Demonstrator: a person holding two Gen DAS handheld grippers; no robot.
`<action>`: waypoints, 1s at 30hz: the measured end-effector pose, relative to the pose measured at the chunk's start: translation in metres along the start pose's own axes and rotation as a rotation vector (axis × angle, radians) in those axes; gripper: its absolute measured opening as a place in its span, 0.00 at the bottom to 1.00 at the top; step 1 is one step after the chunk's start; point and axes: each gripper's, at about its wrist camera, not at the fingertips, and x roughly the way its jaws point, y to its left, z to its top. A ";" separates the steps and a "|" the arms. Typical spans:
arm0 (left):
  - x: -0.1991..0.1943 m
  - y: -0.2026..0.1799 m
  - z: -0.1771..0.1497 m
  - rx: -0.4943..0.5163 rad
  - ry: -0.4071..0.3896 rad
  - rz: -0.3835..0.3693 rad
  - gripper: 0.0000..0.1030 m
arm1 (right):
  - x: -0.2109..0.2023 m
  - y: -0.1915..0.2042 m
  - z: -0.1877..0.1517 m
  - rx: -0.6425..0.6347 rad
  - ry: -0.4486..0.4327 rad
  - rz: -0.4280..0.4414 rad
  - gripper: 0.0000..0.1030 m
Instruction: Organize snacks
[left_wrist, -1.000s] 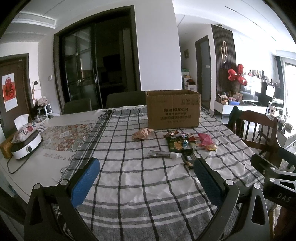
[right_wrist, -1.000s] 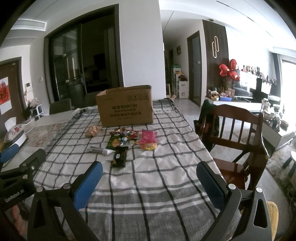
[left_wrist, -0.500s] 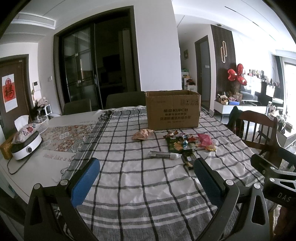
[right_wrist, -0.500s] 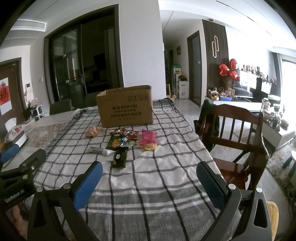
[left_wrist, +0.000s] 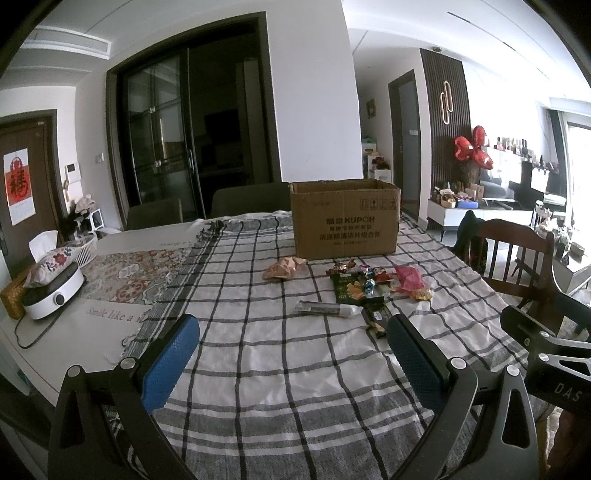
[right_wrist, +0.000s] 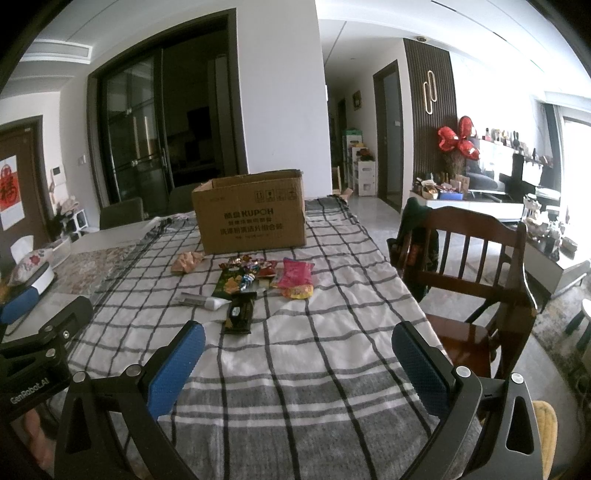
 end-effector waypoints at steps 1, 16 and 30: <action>0.000 0.000 0.000 0.000 0.000 0.001 1.00 | 0.000 0.000 0.000 0.000 0.001 0.001 0.99; 0.017 -0.008 0.007 0.034 0.023 -0.032 1.00 | 0.012 -0.001 -0.005 0.006 0.018 0.000 0.99; 0.073 -0.026 0.039 0.065 0.002 -0.062 0.88 | 0.059 -0.011 0.035 0.001 0.006 0.017 0.98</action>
